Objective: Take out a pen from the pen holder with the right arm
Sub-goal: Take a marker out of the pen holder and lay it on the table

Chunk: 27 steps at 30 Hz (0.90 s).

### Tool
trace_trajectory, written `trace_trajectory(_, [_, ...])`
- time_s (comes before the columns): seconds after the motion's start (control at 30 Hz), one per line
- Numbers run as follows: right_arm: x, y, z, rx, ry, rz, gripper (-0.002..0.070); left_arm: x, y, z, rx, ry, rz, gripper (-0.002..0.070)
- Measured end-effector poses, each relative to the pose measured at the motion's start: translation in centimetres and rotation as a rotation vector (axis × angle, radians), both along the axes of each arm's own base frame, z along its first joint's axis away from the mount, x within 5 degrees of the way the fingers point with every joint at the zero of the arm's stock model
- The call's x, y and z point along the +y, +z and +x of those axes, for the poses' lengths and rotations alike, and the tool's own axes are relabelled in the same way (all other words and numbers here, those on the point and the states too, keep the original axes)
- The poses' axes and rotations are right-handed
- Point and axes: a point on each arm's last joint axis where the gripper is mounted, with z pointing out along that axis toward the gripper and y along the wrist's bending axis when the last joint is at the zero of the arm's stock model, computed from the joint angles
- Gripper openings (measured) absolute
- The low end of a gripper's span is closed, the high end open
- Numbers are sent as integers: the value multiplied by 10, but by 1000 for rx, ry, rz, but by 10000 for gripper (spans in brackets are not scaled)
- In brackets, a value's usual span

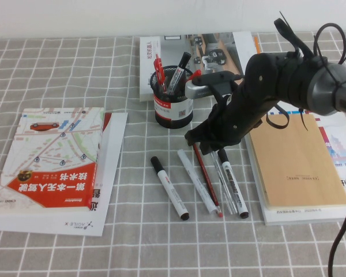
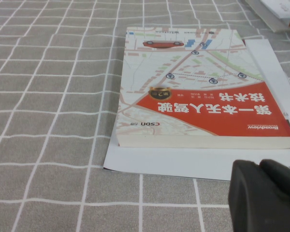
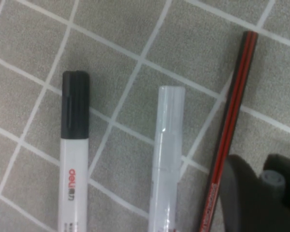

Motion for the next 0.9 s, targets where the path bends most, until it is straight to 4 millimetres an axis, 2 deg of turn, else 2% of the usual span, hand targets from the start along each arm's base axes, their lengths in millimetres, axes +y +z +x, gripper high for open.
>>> trace_trajectory(0.3, [1, -1, 2, -14, -3, 5, 154, 0, 0, 0, 0, 0, 0, -3])
trace_trajectory(0.6, [0, 1, 0, -8, 0, 3, 173, 0, 0, 0, 0, 0, 0, -2])
trace_trajectory(0.67, [-2, 11, -3, -7, 9, 0, 154, 0, 0, 0, 0, 0, 0, -2])
trace_trajectory(0.77, [-8, 40, -15, -51, 25, 2, 87, 0, 0, 0, 0, 0, 0, -2])
trace_trajectory(0.9, [-20, 89, -51, -163, 58, 19, 9, 0, 0, 0, 0, 0, 0, -2])
